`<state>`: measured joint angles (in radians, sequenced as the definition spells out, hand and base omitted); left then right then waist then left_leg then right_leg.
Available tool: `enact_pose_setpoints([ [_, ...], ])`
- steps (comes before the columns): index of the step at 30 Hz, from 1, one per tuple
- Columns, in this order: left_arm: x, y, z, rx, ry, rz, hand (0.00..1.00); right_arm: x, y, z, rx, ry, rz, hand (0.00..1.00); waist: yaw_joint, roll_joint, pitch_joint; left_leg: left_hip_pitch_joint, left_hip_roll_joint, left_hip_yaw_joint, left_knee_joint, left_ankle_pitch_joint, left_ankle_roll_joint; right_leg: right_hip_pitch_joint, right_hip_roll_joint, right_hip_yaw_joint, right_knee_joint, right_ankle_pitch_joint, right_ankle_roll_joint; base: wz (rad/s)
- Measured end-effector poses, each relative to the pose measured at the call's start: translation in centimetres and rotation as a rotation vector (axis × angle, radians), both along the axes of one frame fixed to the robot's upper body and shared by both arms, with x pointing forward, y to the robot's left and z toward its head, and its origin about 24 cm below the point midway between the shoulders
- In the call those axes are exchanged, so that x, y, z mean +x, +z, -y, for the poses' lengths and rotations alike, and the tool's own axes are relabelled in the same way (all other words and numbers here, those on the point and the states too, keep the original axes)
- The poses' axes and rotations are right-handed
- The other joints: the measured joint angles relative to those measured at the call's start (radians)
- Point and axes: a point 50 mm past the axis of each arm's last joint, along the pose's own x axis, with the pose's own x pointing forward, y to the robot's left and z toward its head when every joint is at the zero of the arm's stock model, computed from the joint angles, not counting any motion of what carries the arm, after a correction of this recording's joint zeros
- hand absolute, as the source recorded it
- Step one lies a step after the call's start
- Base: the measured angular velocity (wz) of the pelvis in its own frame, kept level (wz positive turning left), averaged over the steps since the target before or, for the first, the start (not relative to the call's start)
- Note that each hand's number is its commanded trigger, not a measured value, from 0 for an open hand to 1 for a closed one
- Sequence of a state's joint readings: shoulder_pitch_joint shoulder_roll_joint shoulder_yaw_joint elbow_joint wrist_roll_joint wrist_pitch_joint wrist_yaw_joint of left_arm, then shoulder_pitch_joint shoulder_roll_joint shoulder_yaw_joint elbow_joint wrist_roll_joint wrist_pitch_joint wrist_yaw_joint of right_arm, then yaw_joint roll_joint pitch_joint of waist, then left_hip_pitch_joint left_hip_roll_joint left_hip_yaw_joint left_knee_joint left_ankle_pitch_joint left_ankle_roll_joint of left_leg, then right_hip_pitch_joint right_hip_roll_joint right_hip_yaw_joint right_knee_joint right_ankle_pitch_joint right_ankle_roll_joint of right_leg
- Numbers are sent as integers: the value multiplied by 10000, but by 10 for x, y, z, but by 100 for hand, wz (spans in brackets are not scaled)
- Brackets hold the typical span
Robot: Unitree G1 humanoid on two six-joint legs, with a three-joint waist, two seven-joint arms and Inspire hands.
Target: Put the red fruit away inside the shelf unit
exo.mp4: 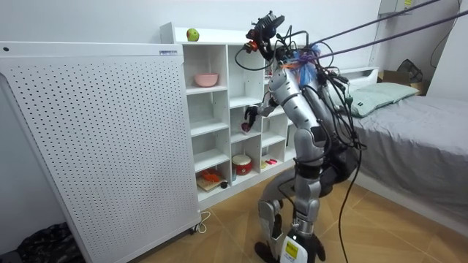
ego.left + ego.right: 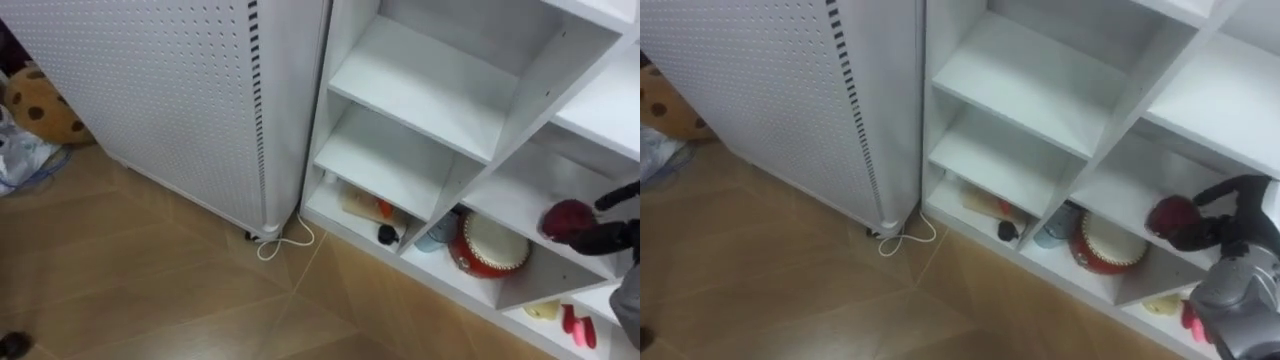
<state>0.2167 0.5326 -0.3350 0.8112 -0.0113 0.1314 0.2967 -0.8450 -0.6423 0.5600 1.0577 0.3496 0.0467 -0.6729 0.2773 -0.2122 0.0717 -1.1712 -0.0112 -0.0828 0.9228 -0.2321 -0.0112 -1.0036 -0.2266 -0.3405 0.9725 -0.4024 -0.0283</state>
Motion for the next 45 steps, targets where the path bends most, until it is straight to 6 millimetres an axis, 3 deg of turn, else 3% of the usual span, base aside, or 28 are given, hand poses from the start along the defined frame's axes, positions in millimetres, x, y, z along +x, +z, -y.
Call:
enact_pose_setpoints([
  [5, -1, 0, 0, -45, 71, 29, 0, -2, -2, 3, -231, -235, -70, 0, 48, 5, 4, 134, -13, -25, -183, -5, -2, 178, 10, -50, -189, -43, 18, 6],
  [14, -2, 0, 0, -235, 385, 75, 0, -7, -6, 11, -809, -741, -415, 0, 110, 104, 82, 145, 7, -18, 12, -92, 7, 198, -9, 4, 4, -130, 10, 0],
  [29, -3, 2, -5, -309, 231, -82, 0, -7, -13, 0, -960, -32, -469, 0, 162, 119, 73, 201, -32, -19, 402, -178, 3, 235, -37, 80, 401, -249, 7, 0],
  [31, -3, 1, -4, -355, 221, -117, 0, -9, -19, -3, -1138, 298, -672, 0, 267, 211, 74, 358, 10, -35, 507, -262, -5, 419, 16, 77, 405, -265, 9, -5],
  [34, -7, -3, 3, -620, 283, -220, 0, -10, -27, -14, -1344, 1194, -940, 0, 387, 548, 52, 848, 53, 77, 509, -420, 2, 806, 6, 149, 359, -318, 121, -7],
  [38, -11, -8, 9, -866, 365, -348, 0, -12, -37, -32, -1896, 2813, -1534, 0, 547, 918, -55, 1346, 156, 360, 424, -474, 50, 1170, 4, 408, 339, -284, 164, -15],
  [41, -16, -10, 9, -888, 457, -534, 0, -29, -64, -40, -2248, 3946, -2521, 0, 593, 1204, -165, 1916, 359, 446, 239, -515, 91, 1683, 180, 442, -53, -158, 167, -11],
  [42, -18, -12, 10, -926, 503, -612, 0, -34, -71, -42, -2382, 4229, -2800, 0, 587, 1212, -171, 2102, 360, 496, 116, -510, 84, 1825, 175, 459, -160, -135, 192, -21],
  [44, -27, -20, 20, -1330, 635, -1037, 0, -62, -112, -44, -2522, 5010, -4440, 0, 539, 1356, -252, 2902, 373, 644, -353, -502, 80, 2556, 303, 584, -651, -6, 283, -16],
  [45, -28, -22, 22, -1415, 643, -1057, 0, -71, -122, -43, -2416, 5123, -4893, 0, 514, 1375, -260, 3112, 378, 682, -473, -498, 79, 2747, 366, 667, -791, 40, 338, -8],
])
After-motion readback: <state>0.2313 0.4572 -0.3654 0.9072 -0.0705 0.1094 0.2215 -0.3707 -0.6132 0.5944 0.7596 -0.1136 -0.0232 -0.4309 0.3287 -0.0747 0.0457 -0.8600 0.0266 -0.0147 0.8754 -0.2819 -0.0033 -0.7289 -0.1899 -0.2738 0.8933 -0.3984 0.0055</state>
